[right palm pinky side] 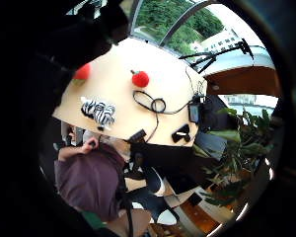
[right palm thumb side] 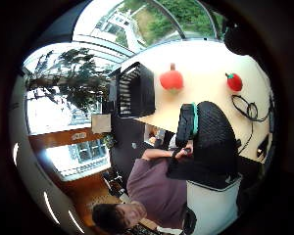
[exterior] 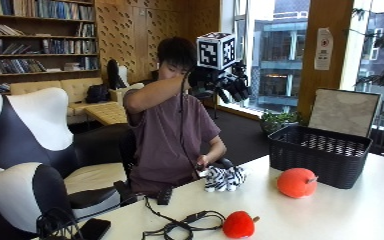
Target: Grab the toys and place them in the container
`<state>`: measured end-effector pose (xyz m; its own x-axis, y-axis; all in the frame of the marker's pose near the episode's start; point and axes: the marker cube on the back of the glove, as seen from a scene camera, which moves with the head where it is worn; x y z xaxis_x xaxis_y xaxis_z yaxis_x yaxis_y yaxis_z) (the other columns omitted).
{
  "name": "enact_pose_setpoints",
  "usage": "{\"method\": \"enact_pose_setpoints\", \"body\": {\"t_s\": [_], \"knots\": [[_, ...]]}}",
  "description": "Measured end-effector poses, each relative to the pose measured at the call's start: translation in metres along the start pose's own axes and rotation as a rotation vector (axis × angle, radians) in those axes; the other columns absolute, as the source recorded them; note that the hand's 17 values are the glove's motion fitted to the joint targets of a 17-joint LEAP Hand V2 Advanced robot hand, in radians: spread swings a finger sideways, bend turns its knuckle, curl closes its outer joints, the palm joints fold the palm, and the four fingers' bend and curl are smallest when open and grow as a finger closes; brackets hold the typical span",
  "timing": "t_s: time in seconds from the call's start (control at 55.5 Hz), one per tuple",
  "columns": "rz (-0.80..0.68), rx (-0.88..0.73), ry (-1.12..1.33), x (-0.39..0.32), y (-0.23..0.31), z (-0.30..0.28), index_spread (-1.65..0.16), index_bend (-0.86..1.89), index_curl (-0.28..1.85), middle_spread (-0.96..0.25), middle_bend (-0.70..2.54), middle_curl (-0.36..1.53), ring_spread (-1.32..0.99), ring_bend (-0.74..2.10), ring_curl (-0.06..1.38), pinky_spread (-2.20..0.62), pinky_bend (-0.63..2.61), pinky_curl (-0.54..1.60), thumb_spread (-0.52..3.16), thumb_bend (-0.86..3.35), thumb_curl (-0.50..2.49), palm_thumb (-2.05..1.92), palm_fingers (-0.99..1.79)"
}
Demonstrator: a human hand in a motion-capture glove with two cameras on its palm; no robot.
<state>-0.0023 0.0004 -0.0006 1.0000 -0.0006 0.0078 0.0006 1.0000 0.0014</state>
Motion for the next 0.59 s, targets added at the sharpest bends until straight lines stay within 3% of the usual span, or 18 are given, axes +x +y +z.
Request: {"method": "enact_pose_setpoints", "body": {"t_s": [0.126, 0.252, 0.595], "knots": [[0.01, 0.011, 0.014, -0.002, -0.001, -0.005, -0.11, 0.3, 0.14, -0.04, 0.08, 0.0, -0.06, 0.48, 0.13, 0.02, 0.62, 0.19, 0.9, 0.19, 0.07, 0.18, 0.28], [0.02, 0.023, 0.025, -0.002, -0.002, -0.01, -0.14, 0.33, 0.2, -0.05, 0.12, 0.03, -0.08, 0.56, 0.17, 0.02, 0.68, 0.24, 1.24, 0.22, 0.12, 0.17, 0.22], [0.083, 0.049, 0.098, 0.008, -0.015, -0.02, -0.16, 0.37, 0.32, -0.05, 0.16, 0.12, -0.1, 0.67, 0.22, 0.02, 0.77, 0.29, 1.57, 0.22, 0.22, 0.11, 0.11]]}}
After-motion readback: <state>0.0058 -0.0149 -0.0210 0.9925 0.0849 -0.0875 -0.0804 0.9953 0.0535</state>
